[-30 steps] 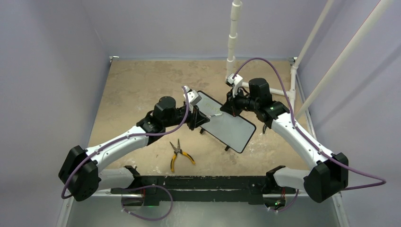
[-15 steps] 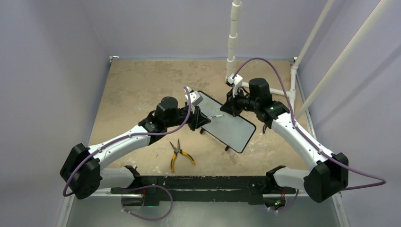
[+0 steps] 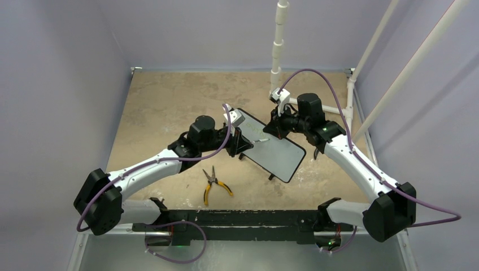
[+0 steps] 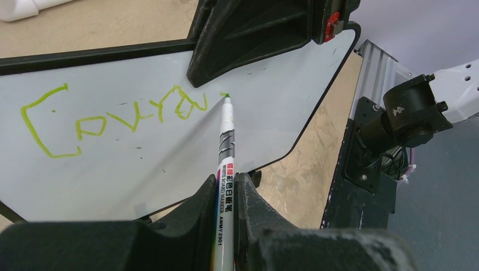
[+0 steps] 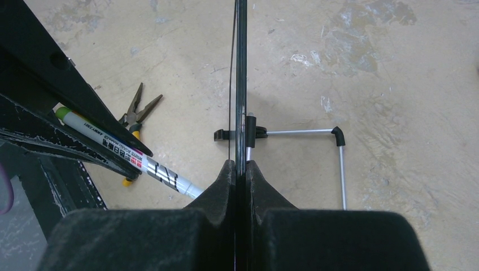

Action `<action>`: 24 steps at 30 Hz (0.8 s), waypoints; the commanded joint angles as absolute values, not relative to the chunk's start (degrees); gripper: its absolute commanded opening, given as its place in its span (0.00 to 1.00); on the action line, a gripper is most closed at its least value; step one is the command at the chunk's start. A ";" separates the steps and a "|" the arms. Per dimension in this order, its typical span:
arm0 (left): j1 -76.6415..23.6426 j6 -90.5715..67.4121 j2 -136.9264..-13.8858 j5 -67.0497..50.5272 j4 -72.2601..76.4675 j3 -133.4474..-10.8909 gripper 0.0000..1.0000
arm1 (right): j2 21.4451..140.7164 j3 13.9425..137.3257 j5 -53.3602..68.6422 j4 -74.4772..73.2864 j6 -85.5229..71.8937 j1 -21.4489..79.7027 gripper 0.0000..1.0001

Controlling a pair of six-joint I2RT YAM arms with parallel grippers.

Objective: Write a sentence on the whiteboard

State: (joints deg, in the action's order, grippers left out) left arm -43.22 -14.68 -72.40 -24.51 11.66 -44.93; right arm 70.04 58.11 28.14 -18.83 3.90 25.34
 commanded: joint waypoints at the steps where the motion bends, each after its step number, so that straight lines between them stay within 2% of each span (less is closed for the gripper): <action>1: -43.36 -15.81 -72.42 -23.08 15.21 -47.61 0.00 | 69.70 58.10 29.85 -18.22 3.78 25.84 0.00; 24: -43.34 -16.79 -68.85 -18.85 12.96 -43.48 0.00 | 69.94 58.18 29.75 -18.46 3.78 25.84 0.00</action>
